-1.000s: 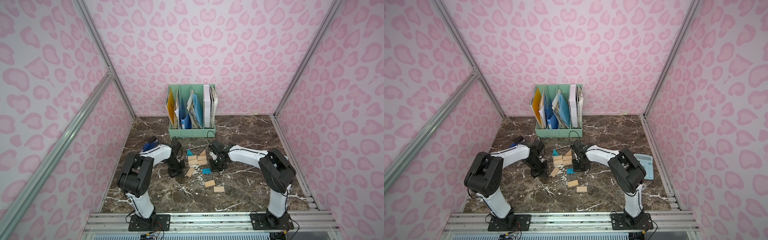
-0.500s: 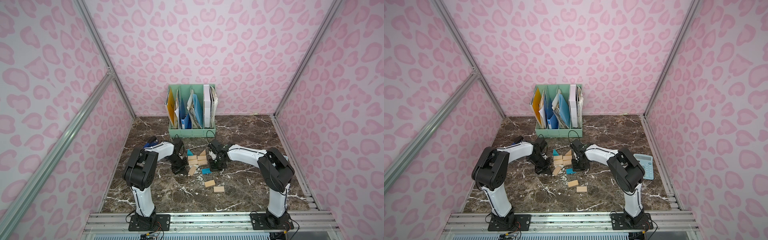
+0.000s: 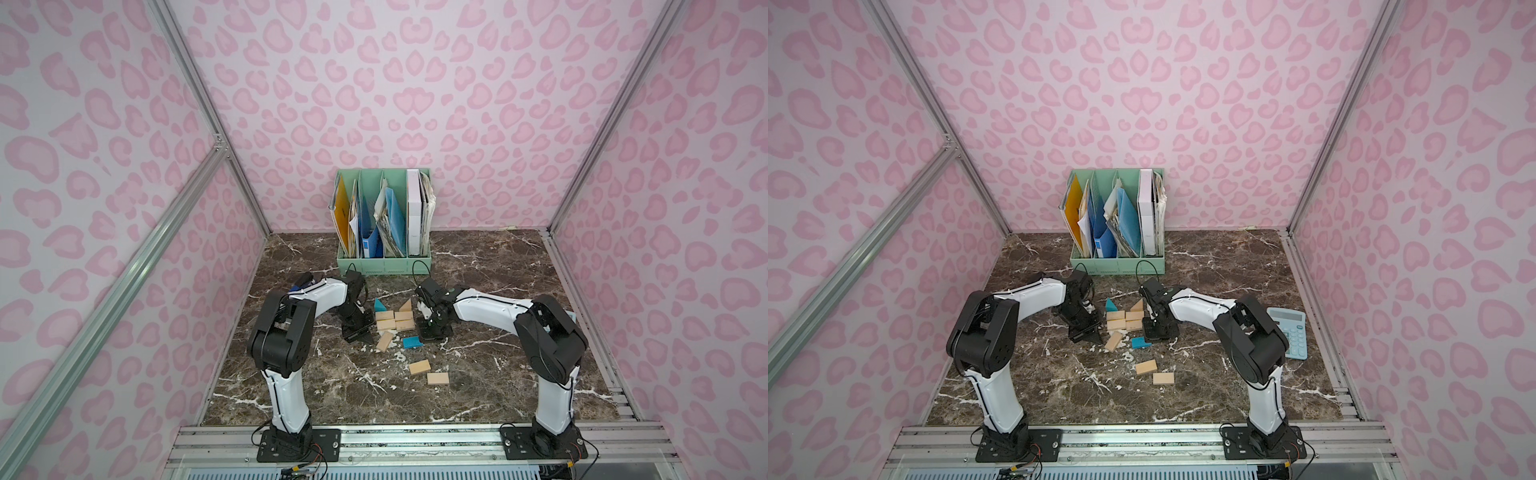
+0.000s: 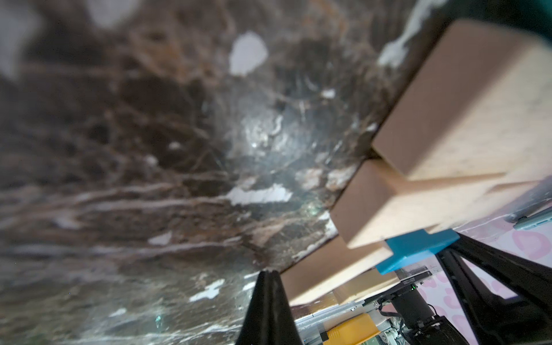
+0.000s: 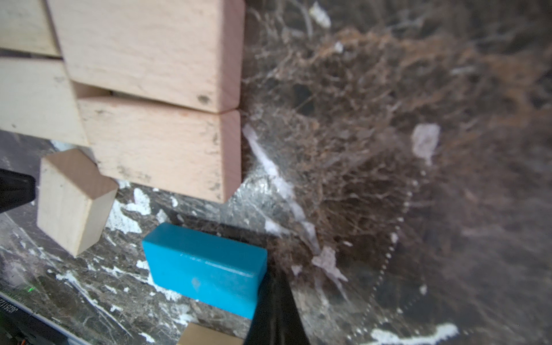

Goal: Assemble a carrot with building blocks
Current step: Adjust the building block at the center of the board.

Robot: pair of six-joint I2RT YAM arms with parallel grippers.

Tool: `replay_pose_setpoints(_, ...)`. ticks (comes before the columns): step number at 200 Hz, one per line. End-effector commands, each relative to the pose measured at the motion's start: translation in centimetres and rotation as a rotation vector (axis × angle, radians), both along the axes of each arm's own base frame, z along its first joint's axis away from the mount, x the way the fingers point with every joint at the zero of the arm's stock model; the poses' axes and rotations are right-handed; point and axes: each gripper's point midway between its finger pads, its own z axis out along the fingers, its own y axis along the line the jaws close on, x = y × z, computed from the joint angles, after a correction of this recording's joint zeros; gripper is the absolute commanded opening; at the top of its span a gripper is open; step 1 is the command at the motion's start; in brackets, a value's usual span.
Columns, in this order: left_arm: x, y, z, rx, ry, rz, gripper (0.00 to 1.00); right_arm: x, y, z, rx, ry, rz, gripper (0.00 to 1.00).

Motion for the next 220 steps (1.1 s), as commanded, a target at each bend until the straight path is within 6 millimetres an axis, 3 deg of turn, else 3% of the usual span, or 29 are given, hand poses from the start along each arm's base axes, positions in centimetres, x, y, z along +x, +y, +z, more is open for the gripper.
replay_pose_setpoints(1,-1.4,0.2,0.5,-0.009,0.036,0.002,0.02,-0.2,-0.1,0.0,-0.003,0.006,-0.006,0.00)
replay_pose_setpoints(32,-3.7,0.0,0.5,-0.013,0.061,-0.013,0.02,-0.1,0.1,-0.2,-0.002,0.012,-0.004,0.00)
replay_pose_setpoints(53,-4.5,-1.2,0.0,-0.028,0.063,-0.040,0.02,0.0,0.2,-0.4,-0.005,0.015,0.004,0.00)
replay_pose_setpoints(76,-4.0,-3.1,0.1,-0.060,0.059,-0.058,0.02,-0.1,0.0,-0.5,-0.017,0.020,0.012,0.00)
replay_pose_setpoints(101,-3.0,-3.9,0.4,-0.067,0.044,-0.062,0.04,-0.2,-0.2,-0.3,-0.018,0.016,0.011,0.00)
replay_pose_setpoints(127,-2.1,-4.3,0.7,-0.072,0.028,-0.060,0.20,-0.3,-0.5,-0.4,-0.026,0.018,0.007,0.00)
replay_pose_setpoints(191,-2.5,-3.6,0.8,-0.032,0.044,-0.066,0.15,0.1,-0.6,-0.2,-0.019,0.011,0.000,0.00)
replay_pose_setpoints(220,-3.0,-4.2,2.7,-0.051,0.027,-0.090,0.15,0.1,-0.4,-0.5,-0.016,0.017,0.002,0.00)
